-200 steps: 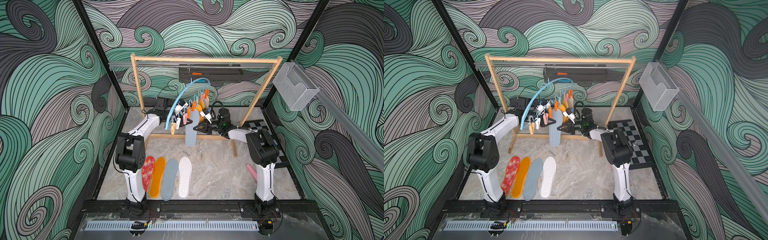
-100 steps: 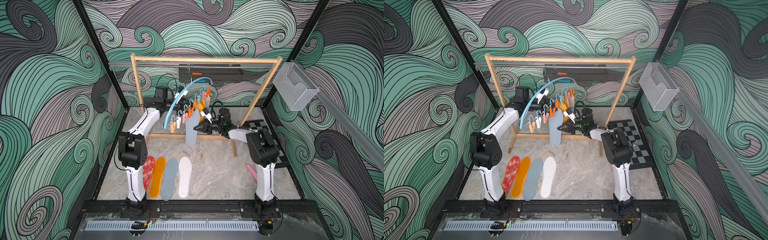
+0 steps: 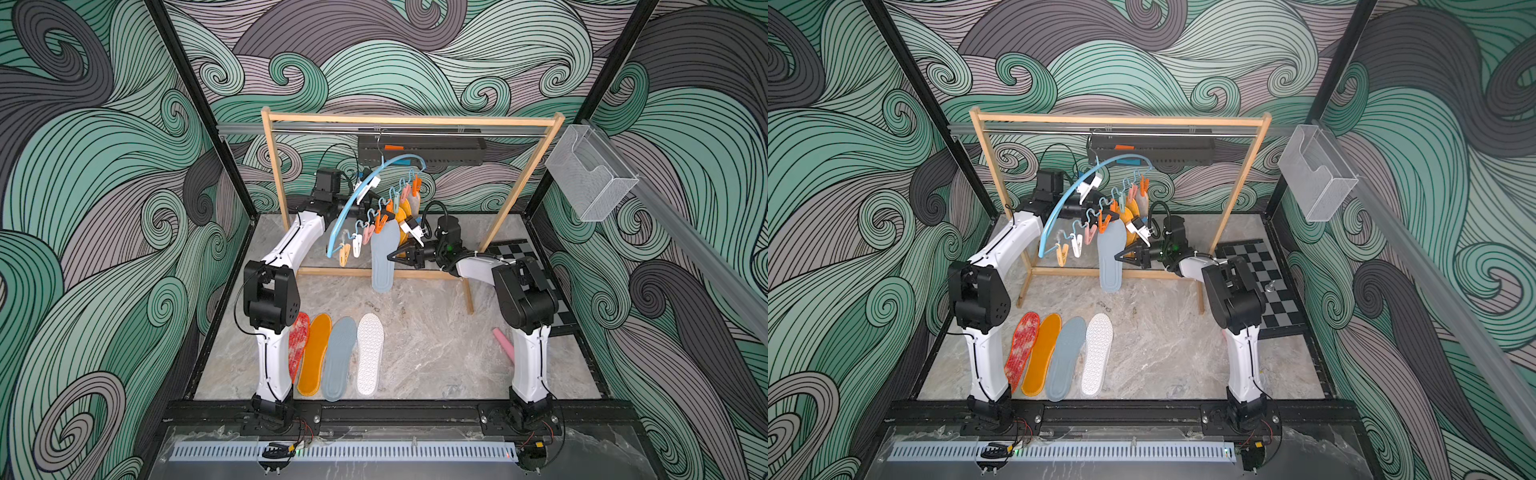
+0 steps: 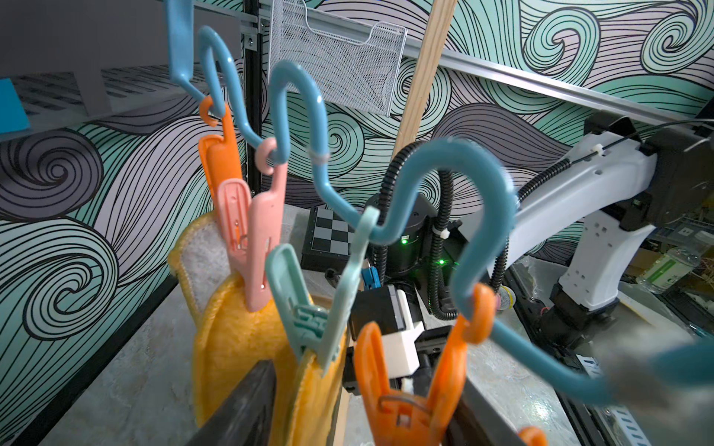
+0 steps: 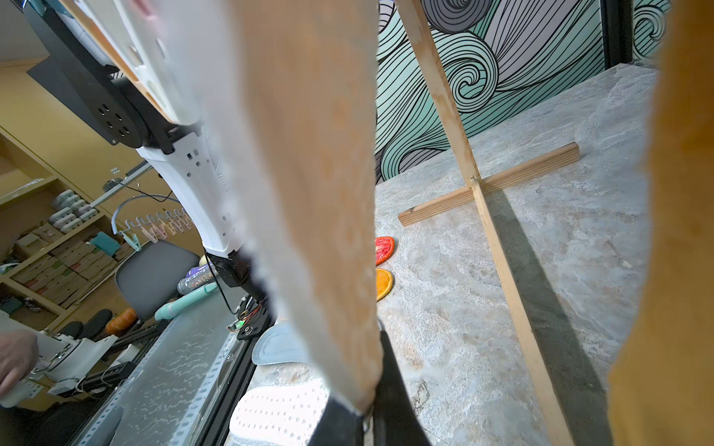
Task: Take the shoe insoles off the hanger
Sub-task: Open the clamp at the hanger.
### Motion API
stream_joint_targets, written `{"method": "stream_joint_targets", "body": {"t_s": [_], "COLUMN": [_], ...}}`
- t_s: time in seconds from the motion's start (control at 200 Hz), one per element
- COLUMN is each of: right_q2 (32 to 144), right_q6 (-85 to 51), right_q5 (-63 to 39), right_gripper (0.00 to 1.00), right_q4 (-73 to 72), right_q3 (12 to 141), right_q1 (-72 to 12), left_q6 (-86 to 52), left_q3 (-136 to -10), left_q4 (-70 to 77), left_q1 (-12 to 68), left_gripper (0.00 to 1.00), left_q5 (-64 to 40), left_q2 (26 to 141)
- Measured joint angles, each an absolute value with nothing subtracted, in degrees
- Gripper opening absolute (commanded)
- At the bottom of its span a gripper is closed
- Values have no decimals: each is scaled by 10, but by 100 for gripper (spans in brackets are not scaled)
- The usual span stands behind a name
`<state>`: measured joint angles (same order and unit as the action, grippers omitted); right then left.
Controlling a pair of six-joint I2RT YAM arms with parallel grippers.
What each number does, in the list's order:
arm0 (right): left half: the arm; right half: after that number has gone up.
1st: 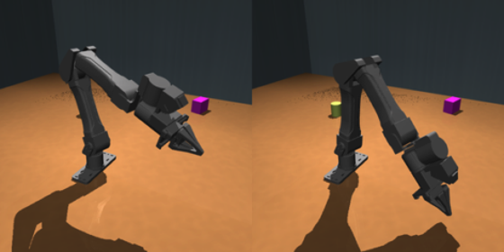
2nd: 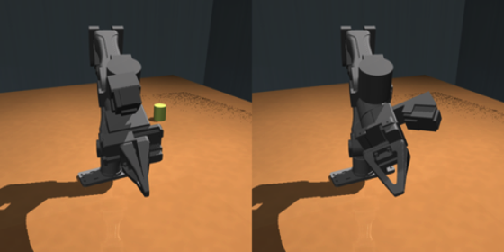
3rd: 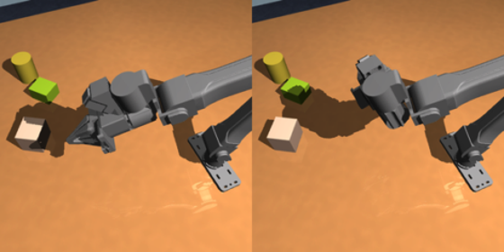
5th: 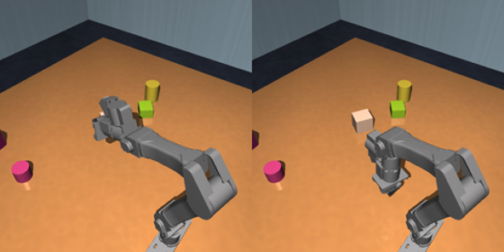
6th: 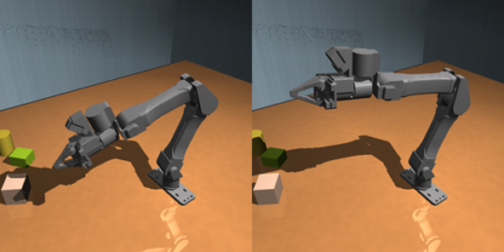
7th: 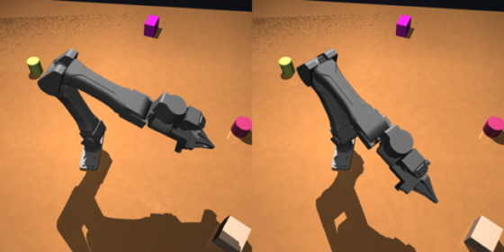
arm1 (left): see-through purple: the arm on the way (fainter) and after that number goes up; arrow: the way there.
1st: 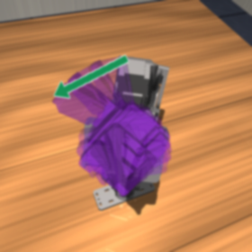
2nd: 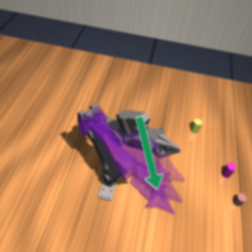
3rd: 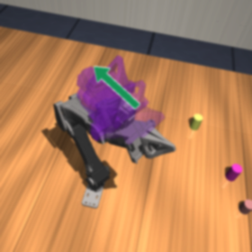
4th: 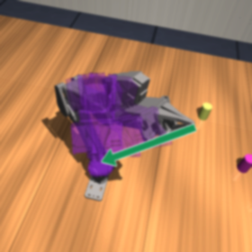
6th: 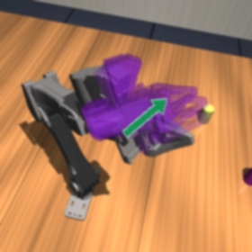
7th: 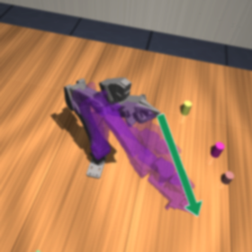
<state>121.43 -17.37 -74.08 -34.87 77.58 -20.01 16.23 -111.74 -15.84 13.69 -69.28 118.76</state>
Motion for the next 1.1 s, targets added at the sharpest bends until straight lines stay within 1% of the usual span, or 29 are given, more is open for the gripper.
{"method": "stream_joint_targets", "body": {"t_s": [0.145,0.33,0.46,0.61,0.68,0.756,0.866,1.026,1.101], "right_q2": [1221,1221,1221,1221,1221,1221,1221,1221,1221], "right_q6": [-173,-173,-173,-173,-173,-173,-173,-173,-173], "right_q5": [-741,-741,-741,-741,-741,-742,-742,-742,-742], "right_gripper": [0,0,0,0,0,0,0,0,0], "right_q4": [-347,-345,-345,-346,-346,-346,-344,-343,-343], "right_q3": [778,778,779,780,780,780,780,780,780], "right_q1": [-200,-200,-200,-200,-200,-200,-200,-200,-200], "left_q6": [160,161,159,155,152,147,137,125,122], "left_q3": [-1133,-1138,-1139,-1139,-1139,-1139,-1145,-1146,-1146], "left_q4": [-169,-177,-182,-183,-183,-182,-179,-177,-177], "left_q1": [137,137,137,137,137,137,138,138,139], "left_gripper": [60,52,40,34,27,23,15,9,5], "left_q5": [-707,-714,-719,-726,-727,-728,-733,-735,-735], "left_q2": [1192,1193,1195,1195,1195,1195,1195,1196,1196]}}
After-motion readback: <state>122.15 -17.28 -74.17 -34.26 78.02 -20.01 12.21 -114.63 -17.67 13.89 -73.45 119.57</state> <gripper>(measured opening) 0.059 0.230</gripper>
